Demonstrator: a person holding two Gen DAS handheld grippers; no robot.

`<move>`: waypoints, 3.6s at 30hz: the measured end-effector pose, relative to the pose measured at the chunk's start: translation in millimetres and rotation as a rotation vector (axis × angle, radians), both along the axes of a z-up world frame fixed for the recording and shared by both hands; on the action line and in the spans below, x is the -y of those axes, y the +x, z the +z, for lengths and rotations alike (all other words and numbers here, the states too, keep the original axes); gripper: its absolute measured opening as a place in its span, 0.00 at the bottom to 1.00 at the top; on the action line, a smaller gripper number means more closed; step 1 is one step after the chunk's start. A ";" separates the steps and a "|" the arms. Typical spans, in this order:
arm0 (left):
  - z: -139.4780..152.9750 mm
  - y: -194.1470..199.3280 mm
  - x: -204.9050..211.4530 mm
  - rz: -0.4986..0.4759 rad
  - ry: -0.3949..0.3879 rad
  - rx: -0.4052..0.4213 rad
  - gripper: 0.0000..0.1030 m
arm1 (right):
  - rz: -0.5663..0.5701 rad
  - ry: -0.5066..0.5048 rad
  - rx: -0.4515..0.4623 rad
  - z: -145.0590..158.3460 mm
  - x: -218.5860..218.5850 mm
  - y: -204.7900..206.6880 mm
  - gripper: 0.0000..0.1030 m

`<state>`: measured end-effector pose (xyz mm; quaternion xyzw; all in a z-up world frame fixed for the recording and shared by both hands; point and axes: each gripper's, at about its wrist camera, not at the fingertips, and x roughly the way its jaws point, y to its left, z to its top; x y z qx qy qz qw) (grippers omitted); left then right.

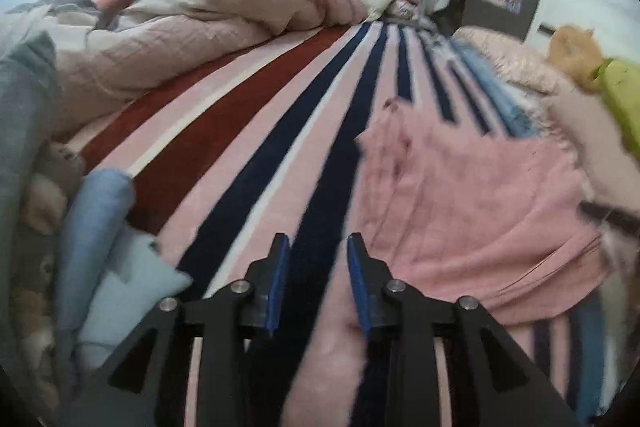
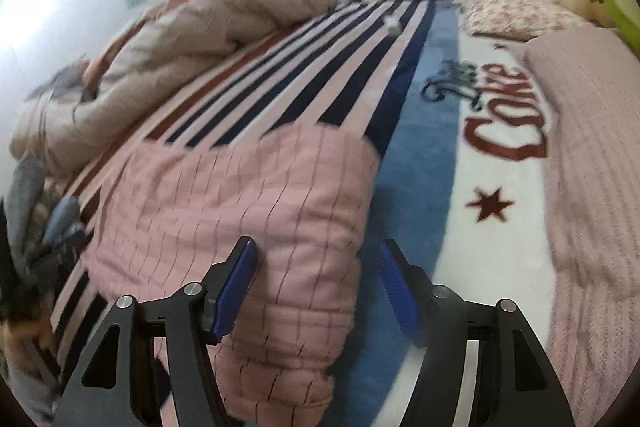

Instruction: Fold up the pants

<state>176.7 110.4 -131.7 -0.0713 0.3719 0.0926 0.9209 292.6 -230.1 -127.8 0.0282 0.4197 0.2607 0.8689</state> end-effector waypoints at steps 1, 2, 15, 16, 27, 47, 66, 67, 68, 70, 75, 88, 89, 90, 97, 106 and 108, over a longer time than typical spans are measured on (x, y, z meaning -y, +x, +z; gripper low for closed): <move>3.4 1.5 3.3 -0.020 -0.002 0.016 0.40 | 0.013 -0.007 -0.006 -2.1 -0.8 -1.5 0.60; 7.3 2.9 8.1 -0.043 -0.002 0.035 0.51 | 0.025 -0.028 -0.005 -5.1 -1.9 -4.5 0.61; 1.1 56.0 35.0 -0.144 -0.007 0.015 0.65 | 0.103 -0.071 -0.035 -23.4 17.4 -45.1 0.62; -0.8 56.1 33.6 -0.144 -0.016 0.008 0.65 | 0.107 -0.073 -0.035 -22.8 18.5 -47.3 0.62; -13.5 61.9 19.7 -0.170 -0.148 -0.029 0.75 | 0.021 0.182 -0.038 -16.1 26.7 -27.9 0.62; -6.3 35.1 32.5 -0.289 -0.202 -0.033 0.15 | 0.006 0.226 -0.036 -15.3 11.2 -44.3 0.15; 10.7 -117.5 29.9 -0.377 -0.249 -0.084 0.18 | 0.016 0.295 -0.132 -2.9 31.0 -203.0 0.14; 8.8 -117.0 28.5 -0.368 -0.247 -0.089 0.20 | 0.016 0.279 -0.132 -4.7 29.9 -205.4 0.15; 7.2 -115.0 26.4 -0.354 -0.249 -0.094 0.25 | 0.009 0.260 -0.131 -7.0 29.0 -206.3 0.15; 5.8 -110.3 20.6 -0.321 -0.252 -0.086 0.33 | -0.008 0.251 -0.140 -10.9 29.5 -204.6 0.22; 8.7 -97.0 11.6 -0.293 -0.208 -0.067 0.35 | -0.045 0.234 -0.128 -11.1 35.6 -198.0 0.34; -15.7 -67.9 12.7 -0.395 -0.257 -0.153 0.65 | -0.001 0.199 -0.163 -25.1 20.1 -161.8 0.54; -21.2 -67.1 14.6 -0.406 -0.270 -0.169 0.65 | 0.005 0.196 -0.176 -29.4 17.5 -160.6 0.54; -25.5 -67.4 16.5 -0.411 -0.271 -0.177 0.66 | 0.012 0.204 -0.189 -33.1 16.7 -159.8 0.55; -25.6 -69.0 22.0 -0.460 -0.321 -0.161 0.37 | 0.081 0.221 -0.225 -34.8 15.3 -169.8 0.42; 14.5 -83.5 22.1 -0.468 -0.267 -0.055 0.16 | 0.053 0.143 -0.138 -2.1 -3.8 -181.0 0.19; 29.9 -91.9 19.0 -0.471 -0.237 -0.017 0.16 | 0.063 0.144 -0.119 10.2 -9.4 -183.3 0.18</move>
